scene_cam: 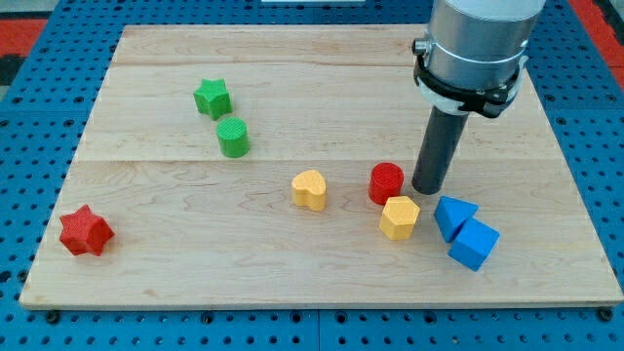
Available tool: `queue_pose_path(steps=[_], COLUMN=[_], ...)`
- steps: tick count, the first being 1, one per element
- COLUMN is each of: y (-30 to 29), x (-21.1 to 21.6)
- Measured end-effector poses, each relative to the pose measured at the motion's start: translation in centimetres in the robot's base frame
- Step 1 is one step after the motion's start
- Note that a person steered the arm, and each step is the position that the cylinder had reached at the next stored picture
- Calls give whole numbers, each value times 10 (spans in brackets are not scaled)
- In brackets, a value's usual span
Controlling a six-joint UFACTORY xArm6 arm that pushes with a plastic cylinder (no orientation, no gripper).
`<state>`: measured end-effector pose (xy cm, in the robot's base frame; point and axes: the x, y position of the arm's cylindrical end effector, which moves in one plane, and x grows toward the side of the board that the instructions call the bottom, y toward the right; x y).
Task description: Push the red circle into the red star
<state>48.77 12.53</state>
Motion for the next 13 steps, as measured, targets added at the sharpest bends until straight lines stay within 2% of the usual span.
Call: queue_pose_path(steps=[2, 5, 11, 12, 13], y=[-74, -161, -305, -294, -329], x=[0, -31, -22, -63, -62])
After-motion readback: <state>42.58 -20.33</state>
